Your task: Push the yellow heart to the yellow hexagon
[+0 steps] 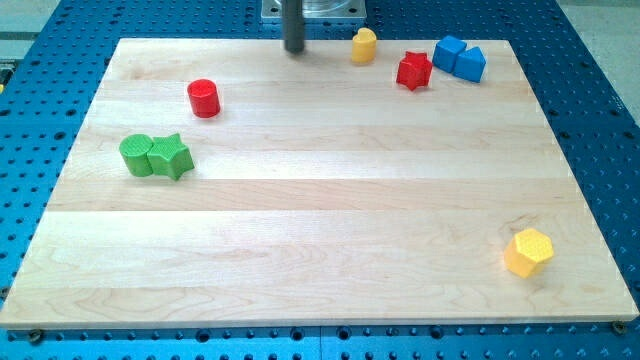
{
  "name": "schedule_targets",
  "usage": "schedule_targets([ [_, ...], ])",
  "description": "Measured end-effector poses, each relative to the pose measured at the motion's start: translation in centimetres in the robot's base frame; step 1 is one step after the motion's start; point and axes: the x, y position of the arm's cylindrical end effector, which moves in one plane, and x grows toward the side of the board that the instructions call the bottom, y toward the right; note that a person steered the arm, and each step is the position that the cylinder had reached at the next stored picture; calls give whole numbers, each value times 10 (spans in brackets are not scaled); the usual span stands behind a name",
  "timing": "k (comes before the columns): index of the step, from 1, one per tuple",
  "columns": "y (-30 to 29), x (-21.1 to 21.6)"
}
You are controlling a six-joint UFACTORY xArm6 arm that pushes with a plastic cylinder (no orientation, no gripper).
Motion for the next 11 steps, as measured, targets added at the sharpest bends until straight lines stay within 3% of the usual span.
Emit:
schedule_targets([
  [2,107,0],
  [3,133,23],
  [5,136,155],
  [6,142,145],
  [7,124,101],
  [8,92,182],
  [9,132,272],
  [10,117,285],
  [11,161,343],
])
